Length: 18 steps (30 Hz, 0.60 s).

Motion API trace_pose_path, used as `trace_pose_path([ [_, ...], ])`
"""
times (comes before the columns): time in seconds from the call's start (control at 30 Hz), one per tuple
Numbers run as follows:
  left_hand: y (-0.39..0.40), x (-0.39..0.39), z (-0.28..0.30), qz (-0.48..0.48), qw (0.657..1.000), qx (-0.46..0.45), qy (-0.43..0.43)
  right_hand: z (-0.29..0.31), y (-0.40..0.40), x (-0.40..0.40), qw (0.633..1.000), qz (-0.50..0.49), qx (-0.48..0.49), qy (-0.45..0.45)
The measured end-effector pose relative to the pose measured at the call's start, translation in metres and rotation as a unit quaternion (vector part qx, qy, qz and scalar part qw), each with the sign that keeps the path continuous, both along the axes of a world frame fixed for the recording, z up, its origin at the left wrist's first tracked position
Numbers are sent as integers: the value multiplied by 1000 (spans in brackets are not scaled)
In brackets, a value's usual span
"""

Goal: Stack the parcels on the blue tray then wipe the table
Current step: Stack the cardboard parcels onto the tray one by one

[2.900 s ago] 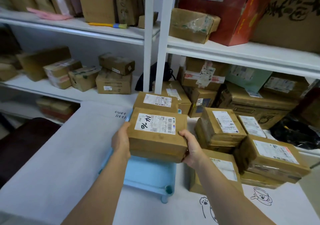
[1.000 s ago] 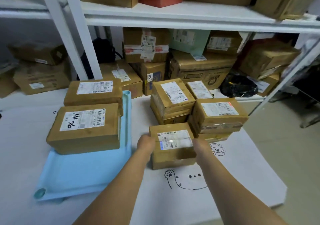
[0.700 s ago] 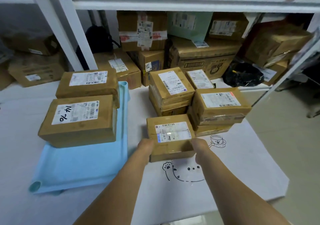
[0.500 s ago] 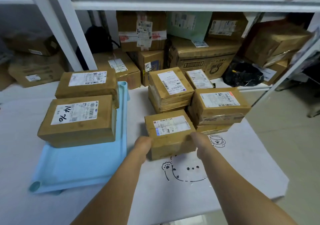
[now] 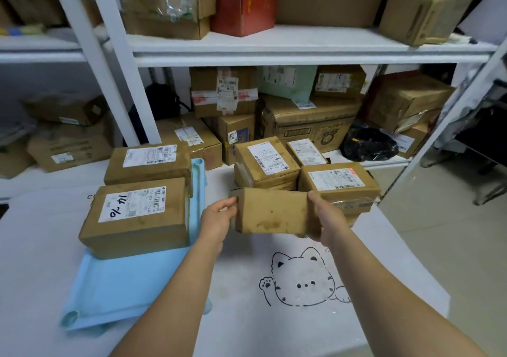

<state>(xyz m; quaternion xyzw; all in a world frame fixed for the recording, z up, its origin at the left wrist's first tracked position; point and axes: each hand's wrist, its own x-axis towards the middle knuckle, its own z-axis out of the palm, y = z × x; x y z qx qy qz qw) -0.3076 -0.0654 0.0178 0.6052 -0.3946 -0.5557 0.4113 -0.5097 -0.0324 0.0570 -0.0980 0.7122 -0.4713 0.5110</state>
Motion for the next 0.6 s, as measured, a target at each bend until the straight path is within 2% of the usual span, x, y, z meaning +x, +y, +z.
trace_pose_path([
  [0.2,0,9,30,-35,995,-90,-1,24,2,3,999,-25,-10,-19],
  [0.33,-4,11,48,-52,997,-40,45,35,5,6,997,-46,-24,-50],
  [0.43,-9,15,62,-59,998,8,37,39,2,15,996,-44,-25,-73],
  [0.6,-15,27,84,-40,997,-56,30,43,-2,26,997,-11,1,-80],
])
